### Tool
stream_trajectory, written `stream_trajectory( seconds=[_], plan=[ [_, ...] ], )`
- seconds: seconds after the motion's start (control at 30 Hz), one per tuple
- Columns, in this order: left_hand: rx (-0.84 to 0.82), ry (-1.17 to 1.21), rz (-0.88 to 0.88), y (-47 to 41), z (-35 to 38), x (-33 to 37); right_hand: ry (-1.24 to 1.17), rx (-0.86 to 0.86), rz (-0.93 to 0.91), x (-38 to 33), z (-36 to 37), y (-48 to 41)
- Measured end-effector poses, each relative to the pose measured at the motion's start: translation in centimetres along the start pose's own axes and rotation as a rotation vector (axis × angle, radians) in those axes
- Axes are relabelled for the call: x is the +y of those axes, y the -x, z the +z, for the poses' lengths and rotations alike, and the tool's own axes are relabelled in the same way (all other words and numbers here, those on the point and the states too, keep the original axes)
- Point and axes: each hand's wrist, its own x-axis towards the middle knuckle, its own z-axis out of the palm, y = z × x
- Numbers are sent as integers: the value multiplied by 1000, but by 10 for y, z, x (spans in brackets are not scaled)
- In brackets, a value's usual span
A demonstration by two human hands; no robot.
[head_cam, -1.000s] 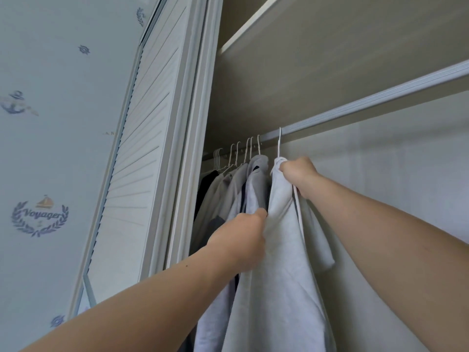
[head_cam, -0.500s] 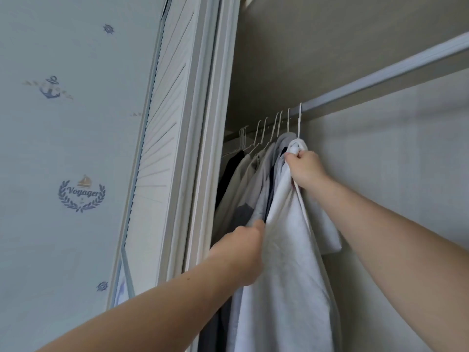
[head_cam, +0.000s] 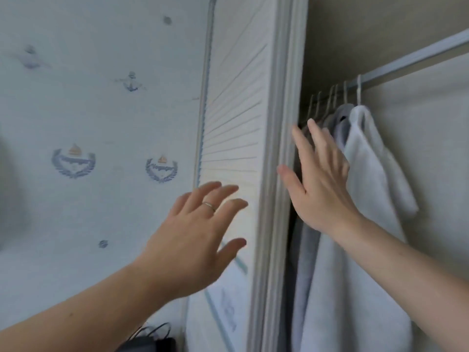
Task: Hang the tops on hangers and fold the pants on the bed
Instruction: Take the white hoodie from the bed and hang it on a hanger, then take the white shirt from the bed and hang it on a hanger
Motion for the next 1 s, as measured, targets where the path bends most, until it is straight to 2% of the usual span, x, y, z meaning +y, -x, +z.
stream_trajectory(
  seconds=[0.1, 0.33, 0.53, 0.6, 0.7, 0.83, 1.0],
  plan=[
    [-27, -50, -107, 70, -33, -35, -57, -54, -47, -78, 9, 25],
    [-126, -77, -347, 284, -116, -101, -273, -329, -135, -290, 34, 110],
    [-182, -91, -712, 491, -185, -122, -520, -533, -296, -463, 56, 186],
    [-235, -115, -891, 564, -210, -124, -621, -635, -403, -526, 68, 219],
    [-283, -114, -1050, 626, -222, -120, -724, -729, -407, -572, 80, 252],
    [-348, -110, -1323, 722, -246, -117, -837, -904, -485, -665, 106, 297],
    [-384, -97, -1568, 809, -256, -126, -931, -1055, -617, -757, 149, 342]
  ],
)
